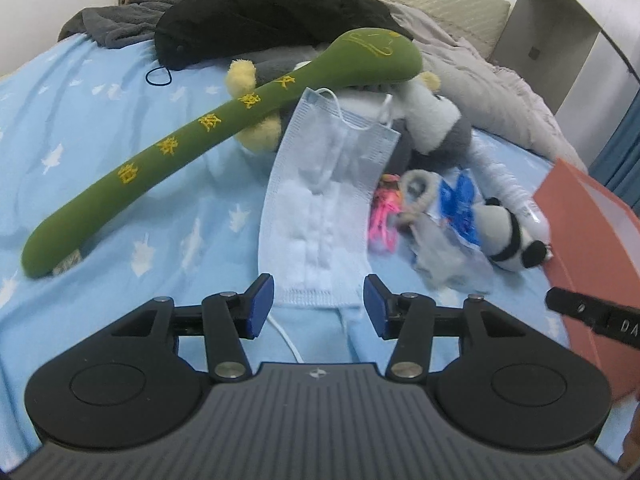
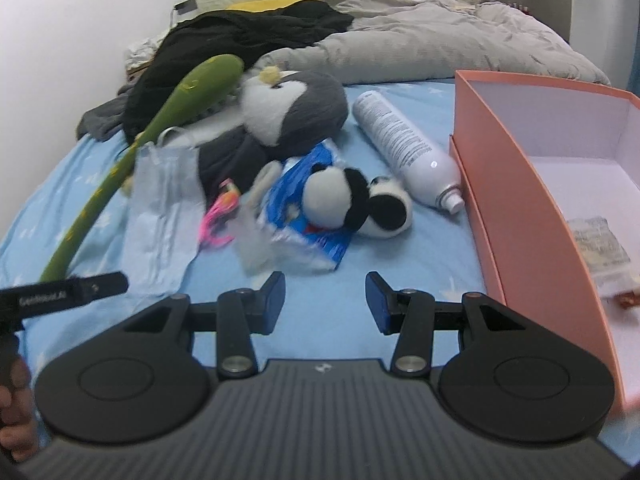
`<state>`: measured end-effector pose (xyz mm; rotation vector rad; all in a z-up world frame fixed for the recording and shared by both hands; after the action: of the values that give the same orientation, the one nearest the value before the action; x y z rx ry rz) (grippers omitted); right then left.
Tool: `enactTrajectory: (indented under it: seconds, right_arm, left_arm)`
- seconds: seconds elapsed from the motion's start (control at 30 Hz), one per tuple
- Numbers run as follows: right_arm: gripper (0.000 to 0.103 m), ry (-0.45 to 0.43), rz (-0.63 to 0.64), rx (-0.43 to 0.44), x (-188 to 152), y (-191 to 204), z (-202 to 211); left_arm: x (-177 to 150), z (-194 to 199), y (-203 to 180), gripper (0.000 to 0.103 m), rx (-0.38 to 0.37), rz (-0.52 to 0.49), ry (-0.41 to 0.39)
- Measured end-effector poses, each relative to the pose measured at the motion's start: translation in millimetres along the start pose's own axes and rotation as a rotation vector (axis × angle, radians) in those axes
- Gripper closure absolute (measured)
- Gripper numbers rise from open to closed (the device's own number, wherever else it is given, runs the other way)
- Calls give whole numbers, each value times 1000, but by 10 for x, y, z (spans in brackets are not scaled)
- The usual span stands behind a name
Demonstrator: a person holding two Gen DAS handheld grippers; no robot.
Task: Organize soft objects
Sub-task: 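Move both open tools back toward the pile of plush toys and mask, then grasp the blue face mask with the left tool while the right tool grasps the panda plush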
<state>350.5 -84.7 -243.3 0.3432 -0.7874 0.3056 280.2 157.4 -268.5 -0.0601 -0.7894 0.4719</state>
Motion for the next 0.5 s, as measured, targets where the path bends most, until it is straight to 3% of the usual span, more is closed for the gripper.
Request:
enactTrajectory:
  seconds: [0.5]
  right_arm:
    - [56,-20,-3,-150,294,-277,-763]
  left_arm:
    - [267,-730,158,47,30,-34,15]
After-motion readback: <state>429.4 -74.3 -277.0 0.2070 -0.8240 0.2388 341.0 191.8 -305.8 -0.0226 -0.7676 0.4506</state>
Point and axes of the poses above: each gripper's, at about its wrist camera, not at the fingertips, and z roughly against the way its jaws point, y to its left, x to its top, the point moved 9 cm from there along -z, roughly the way its jaws point
